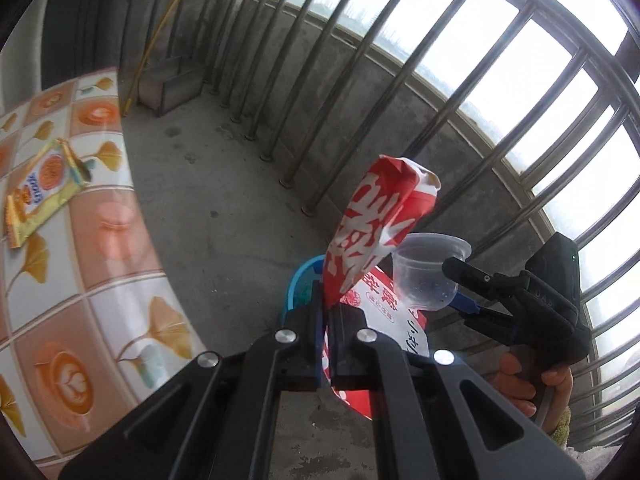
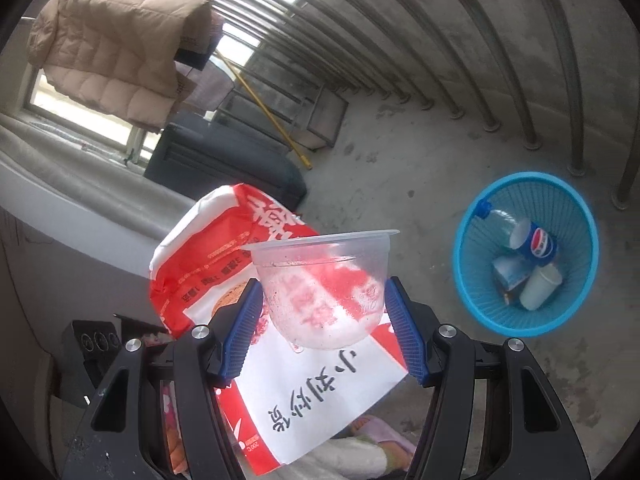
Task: Collect trash
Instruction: 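Carry bag and cup over the blue wastebasket and open both tools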
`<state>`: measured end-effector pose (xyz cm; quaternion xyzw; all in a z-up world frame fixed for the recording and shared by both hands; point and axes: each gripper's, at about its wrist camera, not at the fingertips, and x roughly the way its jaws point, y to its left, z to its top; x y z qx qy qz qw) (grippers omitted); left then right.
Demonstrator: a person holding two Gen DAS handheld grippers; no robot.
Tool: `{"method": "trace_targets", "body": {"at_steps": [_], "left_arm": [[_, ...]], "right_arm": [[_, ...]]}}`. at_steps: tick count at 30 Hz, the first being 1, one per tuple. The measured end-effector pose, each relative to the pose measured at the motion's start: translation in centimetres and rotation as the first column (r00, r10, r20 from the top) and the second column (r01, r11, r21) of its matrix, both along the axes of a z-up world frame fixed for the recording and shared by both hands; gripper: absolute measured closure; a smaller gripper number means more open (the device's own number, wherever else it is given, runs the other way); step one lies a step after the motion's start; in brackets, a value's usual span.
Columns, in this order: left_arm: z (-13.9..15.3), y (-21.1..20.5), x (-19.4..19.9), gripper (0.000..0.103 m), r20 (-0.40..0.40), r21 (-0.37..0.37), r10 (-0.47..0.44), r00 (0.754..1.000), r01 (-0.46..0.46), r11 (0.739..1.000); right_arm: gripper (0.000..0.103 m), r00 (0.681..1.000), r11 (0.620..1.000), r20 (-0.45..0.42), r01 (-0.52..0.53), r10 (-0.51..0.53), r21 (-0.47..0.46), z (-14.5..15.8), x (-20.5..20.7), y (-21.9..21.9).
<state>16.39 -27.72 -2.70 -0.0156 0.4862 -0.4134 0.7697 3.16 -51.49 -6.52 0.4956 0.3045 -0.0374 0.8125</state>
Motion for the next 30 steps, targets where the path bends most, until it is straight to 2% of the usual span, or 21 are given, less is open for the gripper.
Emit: {"method": "trace_targets", "body": {"at_steps": [5, 13, 14, 16, 17, 18, 20, 22, 26, 30], "left_arm": [[-4.2, -5.6, 0.5, 0.101, -0.08, 0.049, -0.055, 0.995, 0.059, 0.997], [-9.0, -13.3, 1.0, 0.1, -0.087, 0.161, -0.143, 0.986, 0.156, 0.975], [-9.9, -14.4, 1.1, 0.097, -0.093, 0.174, -0.153, 0.984, 0.168, 0.97], [-11.9, -16.1, 1.1, 0.078, -0.14, 0.238, -0.168, 0.976, 0.198, 0.951], [-13.1, -16.7, 1.2, 0.063, -0.161, 0.295, -0.15, 0.975, 0.193, 0.936], [-13.4, -16.9, 1.1, 0.061, -0.165, 0.315, -0.134, 0.977, 0.181, 0.932], [-13.5, -16.4, 0.9, 0.06, -0.169, 0.302, -0.117, 0.979, 0.164, 0.939], [-12.7, -15.6, 0.6, 0.053, -0.163, 0.284, -0.121, 0.979, 0.164, 0.945], [-10.3, -13.3, 0.2, 0.047, -0.089, 0.263, -0.116, 0.989, 0.136, 0.955], [-8.3, -11.1, -0.5, 0.046, -0.068, 0.217, -0.094, 0.993, 0.107, 0.97]], "right_arm": [[0.044, 0.996, 0.998, -0.076, 0.055, -0.055, 0.002, -2.7, -0.5, -1.8], [0.044, 0.97, 0.979, -0.152, 0.198, -0.19, 0.041, -7.4, -3.0, -5.8], [0.043, 0.965, 0.975, -0.16, 0.217, -0.208, 0.039, -8.1, -3.2, -6.3], [0.041, 0.948, 0.964, -0.199, 0.26, -0.246, 0.046, -10.1, -3.3, -7.3], [0.04, 0.94, 0.959, -0.222, 0.276, -0.258, 0.055, -11.4, -3.2, -7.8], [0.04, 0.93, 0.955, -0.258, 0.289, -0.264, 0.065, -12.9, -3.0, -8.2], [0.04, 0.909, 0.946, -0.319, 0.311, -0.269, 0.088, -15.3, -2.8, -8.6], [0.04, 0.903, 0.947, -0.341, 0.307, -0.26, 0.091, -16.6, -2.5, -8.6], [0.04, 0.897, 0.952, -0.352, 0.304, -0.269, 0.046, -16.6, -2.2, -8.7], [0.04, 0.884, 0.951, -0.371, 0.309, -0.283, 0.012, -16.1, -2.0, -8.9]]}}
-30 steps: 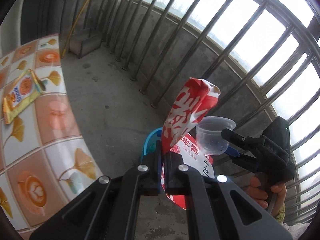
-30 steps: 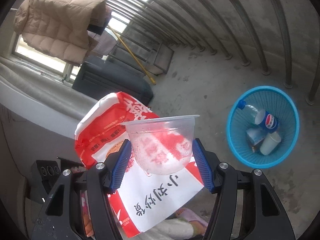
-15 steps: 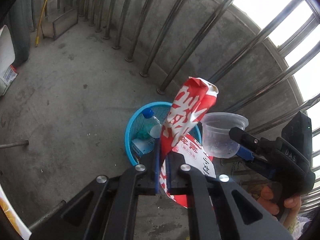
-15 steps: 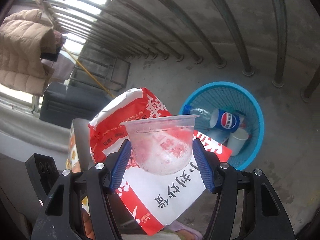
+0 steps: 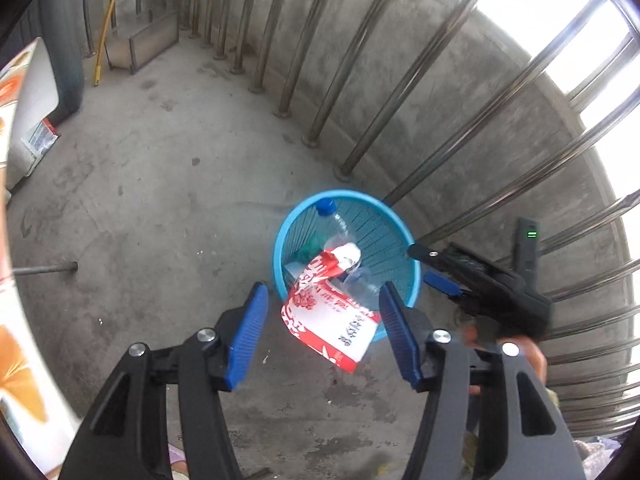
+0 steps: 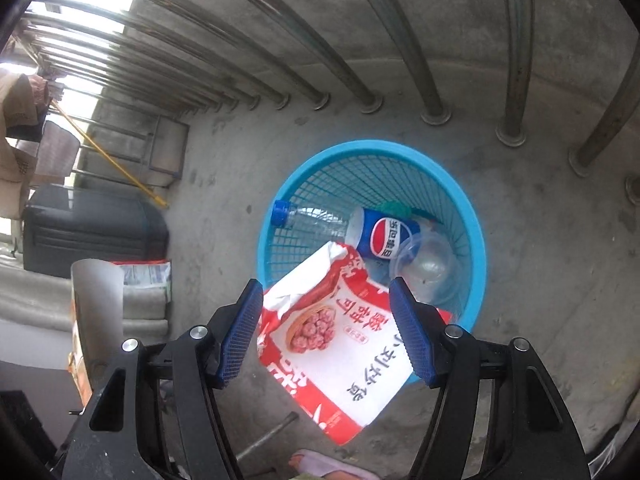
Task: Collect trash
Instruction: 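Carry bag and cup over the blue wastebasket and open both tools, then move both open tools back to the table toward the remaining packets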
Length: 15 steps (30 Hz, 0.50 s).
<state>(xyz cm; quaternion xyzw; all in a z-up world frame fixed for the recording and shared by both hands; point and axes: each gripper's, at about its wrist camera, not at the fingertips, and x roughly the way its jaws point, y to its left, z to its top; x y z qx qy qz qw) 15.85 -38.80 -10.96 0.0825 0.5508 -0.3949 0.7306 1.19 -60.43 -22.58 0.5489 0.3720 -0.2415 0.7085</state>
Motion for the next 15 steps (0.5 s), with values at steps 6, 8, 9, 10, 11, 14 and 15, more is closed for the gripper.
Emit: {"method": "trace_targets", "body": {"at_steps": [6, 8, 9, 10, 11, 14, 15], "left_arm": [[4.4, 4.3, -0.7, 0.042, 0.075, -0.063, 0.044, 0.996, -0.039, 0.997], [6.0, 6.3, -1.0, 0.039, 0.104, -0.094, 0.07, 0.992, -0.06, 0.994], [6.8, 7.7, -1.2, 0.038, 0.118, -0.113, 0.083, 0.99, -0.07, 0.991], [7.6, 8.9, -1.4, 0.037, 0.132, -0.126, 0.1, 0.986, -0.083, 0.989], [8.3, 10.2, -1.6, 0.037, 0.147, -0.137, 0.115, 0.982, -0.095, 0.986], [10.0, 13.6, -2.0, 0.035, 0.199, -0.158, 0.153, 0.968, -0.122, 0.98], [10.5, 15.0, -2.1, 0.033, 0.22, -0.165, 0.171, 0.96, -0.137, 0.977]], "right_arm": [[0.037, 0.999, 1.0, 0.035, 0.011, -0.01, -0.021, 1.5, -0.7, 0.6], [0.037, 0.999, 0.999, 0.045, -0.006, 0.008, -0.042, 2.4, -0.8, 1.3], [0.037, 0.999, 0.999, 0.049, -0.013, 0.016, -0.052, 2.7, -0.7, 1.7], [0.037, 0.998, 0.998, 0.056, -0.024, 0.028, -0.061, 3.1, -0.7, 2.0], [0.037, 0.997, 0.997, 0.061, -0.041, 0.045, -0.069, 3.5, -0.6, 2.4], [0.037, 0.994, 0.993, 0.072, -0.078, 0.084, -0.084, 4.8, 0.1, 3.6], [0.037, 0.992, 0.991, 0.077, -0.095, 0.102, -0.091, 5.3, 0.4, 4.0]]}}
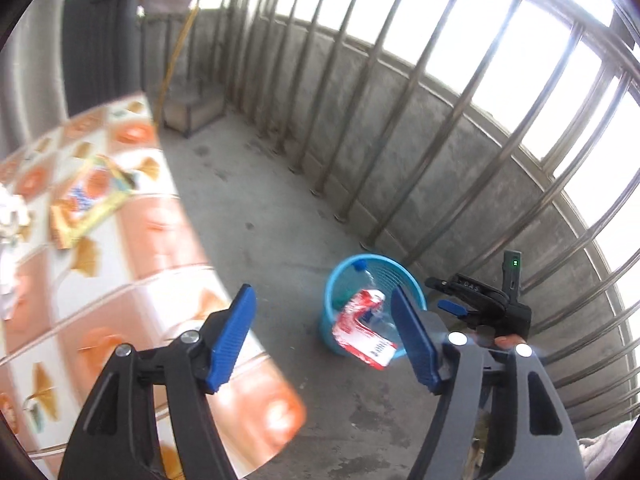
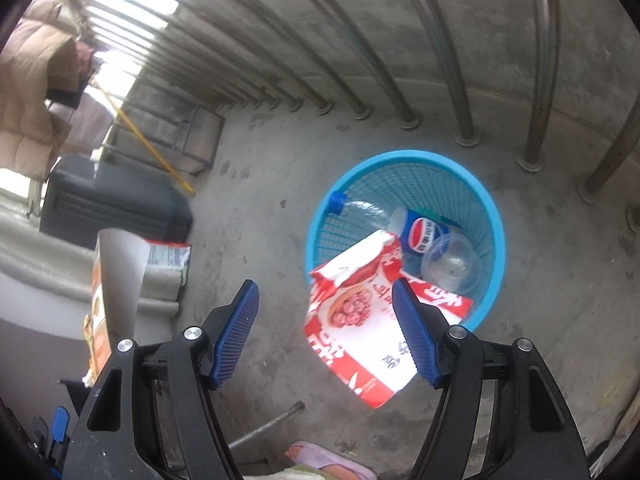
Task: Collect trash
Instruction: 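Move both open tools back to the table toward the remaining packets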
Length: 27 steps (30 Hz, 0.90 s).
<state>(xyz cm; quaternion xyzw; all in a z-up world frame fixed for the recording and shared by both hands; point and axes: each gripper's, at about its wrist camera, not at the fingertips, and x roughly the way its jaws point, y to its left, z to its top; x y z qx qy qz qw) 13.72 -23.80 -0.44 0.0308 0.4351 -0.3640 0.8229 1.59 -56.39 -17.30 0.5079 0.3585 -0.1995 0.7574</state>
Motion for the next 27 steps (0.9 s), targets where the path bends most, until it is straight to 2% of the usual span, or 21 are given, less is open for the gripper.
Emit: {"method": "trace_targets", "body": {"at_steps": [5, 8, 11, 15, 21, 27], "left_arm": [[1.1, 7.0, -0.6, 0.029, 0.095, -0.004, 0.1, 0.99, -0.1, 0.995], [1.1, 11.4, -0.5, 0.028, 0.098, -0.014, 0.187, 0.977, -0.187, 0.982], [0.8, 16.0, -0.5, 0.027, 0.097, -0.031, 0.283, 0.954, -0.282, 0.959], [-0.1, 21.6, -0.5, 0.026, 0.09, -0.043, 0.397, 0.914, -0.394, 0.918], [-0.8, 27.4, -0.3, 0.026, 0.061, -0.092, 0.514, 0.855, -0.508, 0.856], [-0.5, 30.5, 0.6, 0.026, 0.07, -0.122, 0.562, 0.824, -0.552, 0.825]], "right_arm": [[0.037, 0.994, 0.99, 0.013, -0.11, 0.111, -0.083, 3.7, 2.5, 3.1], [0.033, 0.983, 0.975, 0.042, -0.172, 0.18, -0.141, 6.5, 4.1, 5.2], [0.03, 0.962, 0.953, 0.077, -0.244, 0.261, -0.179, 9.0, 5.9, 7.6], [0.028, 0.911, 0.905, 0.12, -0.362, 0.394, -0.224, 11.9, 8.6, 11.6], [0.027, 0.808, 0.814, 0.157, -0.523, 0.568, -0.252, 14.5, 12.8, 18.1], [0.027, 0.734, 0.742, 0.149, -0.616, 0.662, -0.263, 15.7, 16.1, 23.8]]}}
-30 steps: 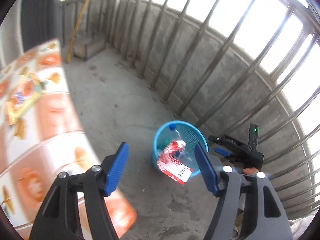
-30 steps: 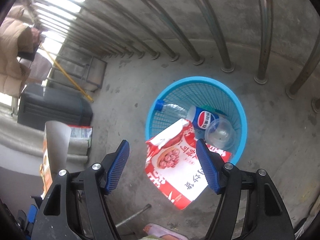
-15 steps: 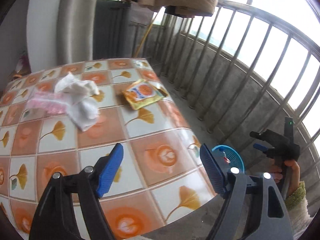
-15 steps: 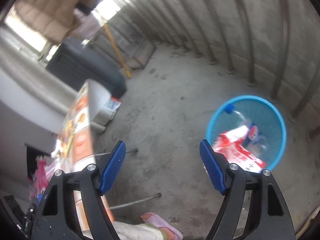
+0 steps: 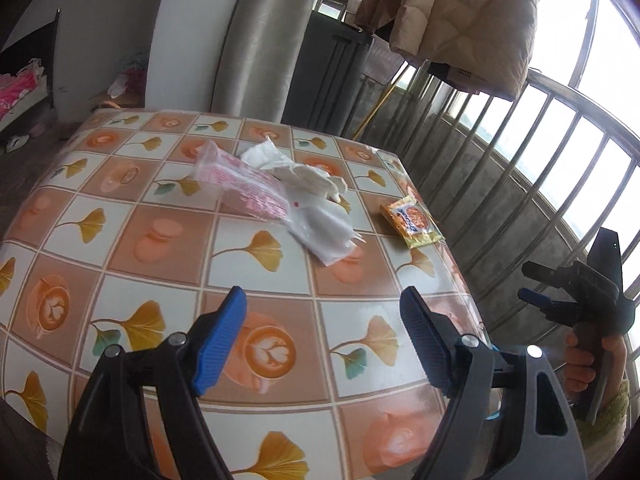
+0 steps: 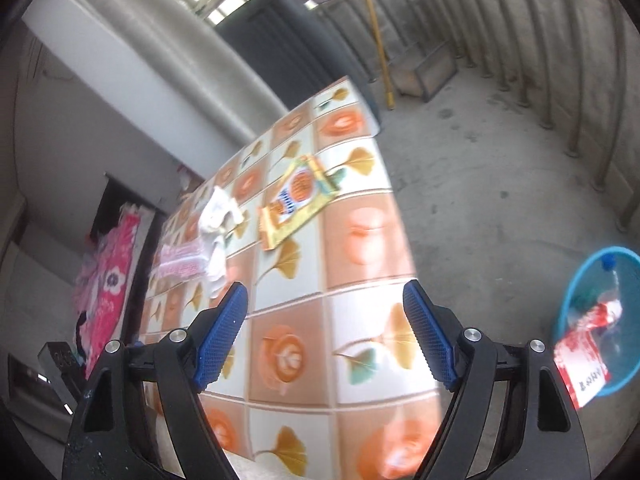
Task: Collect trash
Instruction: 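Move both open tools back to the table toward the remaining packets, then grasp the clear plastic bag with the left tool while the right tool grasps the yellow Enaak packet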
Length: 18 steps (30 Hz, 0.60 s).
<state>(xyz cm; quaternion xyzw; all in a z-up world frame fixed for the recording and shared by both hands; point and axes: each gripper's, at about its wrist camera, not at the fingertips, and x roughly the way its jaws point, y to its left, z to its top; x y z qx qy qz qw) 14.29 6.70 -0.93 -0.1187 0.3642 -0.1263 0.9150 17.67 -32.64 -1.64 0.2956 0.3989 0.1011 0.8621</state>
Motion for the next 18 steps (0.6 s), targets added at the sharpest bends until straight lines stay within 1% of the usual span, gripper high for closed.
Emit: {"method": "trace_targets", "body": {"at_steps": [4, 7, 9, 11, 14, 18], "left_arm": [[-0.1, 1.8, 1.6, 0.026, -0.009, -0.049, 0.032, 0.999, -0.032, 0.998], [-0.7, 3.5, 3.2, 0.026, -0.045, -0.119, 0.069, 0.997, -0.074, 0.99], [-1.2, 4.7, 4.3, 0.026, -0.075, -0.18, 0.086, 0.993, -0.099, 0.979], [-1.5, 5.4, 5.3, 0.026, -0.096, -0.23, 0.091, 0.991, -0.111, 0.967], [-2.1, 6.2, 7.3, 0.027, -0.139, -0.293, 0.107, 0.985, -0.144, 0.945], [-2.7, 6.4, 9.5, 0.027, -0.179, -0.343, 0.122, 0.976, -0.178, 0.922]], "right_arm": [[0.027, 0.999, 0.999, -0.026, -0.027, 0.028, 0.025, -0.3, 2.2, 1.9], [0.027, 0.998, 0.998, -0.053, -0.012, 0.015, 0.063, -0.9, 3.9, 2.8], [0.027, 0.998, 0.997, -0.069, 0.004, 0.001, 0.075, -1.2, 5.0, 3.3], [0.027, 0.996, 0.997, -0.089, 0.032, -0.026, 0.068, -1.4, 6.0, 3.5], [0.027, 0.992, 0.995, -0.09, 0.088, -0.084, 0.036, -1.4, 7.3, 3.2], [0.027, 0.983, 0.985, -0.067, 0.17, -0.17, -0.008, -1.6, 8.7, 2.0]]}}
